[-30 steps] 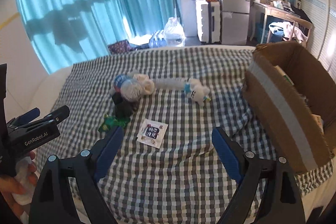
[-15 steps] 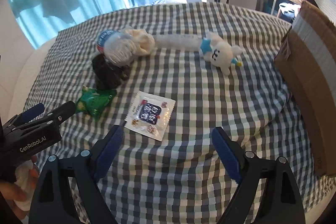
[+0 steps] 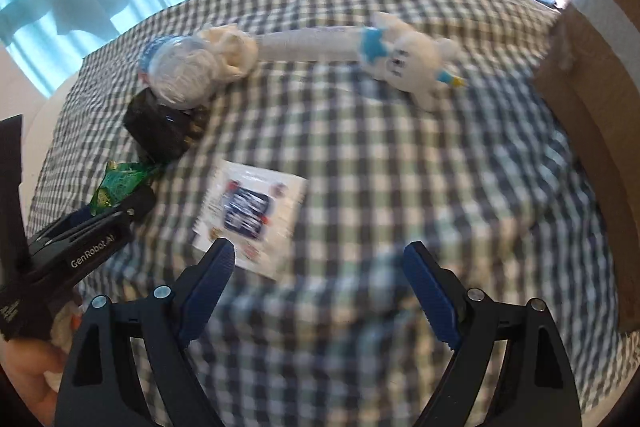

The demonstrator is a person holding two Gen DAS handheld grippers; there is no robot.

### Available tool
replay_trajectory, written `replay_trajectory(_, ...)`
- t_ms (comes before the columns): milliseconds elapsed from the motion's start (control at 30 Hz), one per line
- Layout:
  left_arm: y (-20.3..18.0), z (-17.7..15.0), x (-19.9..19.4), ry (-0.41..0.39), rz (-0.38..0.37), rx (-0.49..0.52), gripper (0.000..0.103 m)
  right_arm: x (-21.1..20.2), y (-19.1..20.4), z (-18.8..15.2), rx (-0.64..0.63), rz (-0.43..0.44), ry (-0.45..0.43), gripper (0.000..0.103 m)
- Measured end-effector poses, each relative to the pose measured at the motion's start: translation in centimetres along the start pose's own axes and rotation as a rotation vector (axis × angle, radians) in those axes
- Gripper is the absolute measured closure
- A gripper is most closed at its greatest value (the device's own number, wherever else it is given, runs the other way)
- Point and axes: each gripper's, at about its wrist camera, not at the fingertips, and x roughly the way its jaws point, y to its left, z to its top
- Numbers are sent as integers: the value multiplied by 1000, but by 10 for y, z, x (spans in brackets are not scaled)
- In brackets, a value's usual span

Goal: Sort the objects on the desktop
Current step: 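Grasp the white sachet with the right tool while the left tool grasps the green snack bag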

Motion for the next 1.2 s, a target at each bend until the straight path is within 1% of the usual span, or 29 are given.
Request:
replay_trajectory(100,9,-1,-5,4,-8,0,50,9,20,8,1,57,1,16)
replay_trajectory(133,12,-2,-7,7,-6,-4,50,13,27,9,-8,62,11,16)
replay_trajectory(200,17,-3,-8,18,-1,-17,50,22,38,10,-25,46,26,16)
replay_trajectory(333,25,-4,-10,20,-7,-26,50,35,50,10,-35,-24,51,18)
replay_trajectory(400,23,-5,-10,20,-5,-18,50,35,50,10,-31,-40,54,27)
replay_trajectory(467,21,-4,-7,18,-5,-21,50,35,46,9,-24,-59,52,45)
replay_trajectory(500,22,-5,-7,19,-6,-26,50,34,45,9,-32,-70,51,51)
replay_trajectory(533,21,-6,-7,19,-6,-27,50,32,44,9,-41,-81,47,63)
replay_trajectory(567,21,-7,-8,18,-3,-27,50,30,41,9,-49,-84,45,72)
replay_trajectory(600,21,-8,-10,17,-3,-25,50,28,37,9,-42,-81,43,78)
replay_trajectory(667,19,-11,-14,15,-3,-23,50,21,22,9,-8,-41,54,82)
replay_trajectory(733,19,-13,-22,11,2,-20,50,14,10,13,7,-26,63,86)
replay_trajectory(800,19,-14,-32,-3,1,-21,50,5,4,13,6,-9,61,97)
replay_trajectory(933,20,-12,-53,-29,8,-21,50,-18,0,8,5,30,52,98)
replay_trajectory(1100,18,-14,-83,-68,10,-28,50,-49,-4,-8,-2,53,29,98)
replay_trajectory(1200,17,-17,-100,-85,9,-24,50,-65,2,-13,-4,66,13,98)
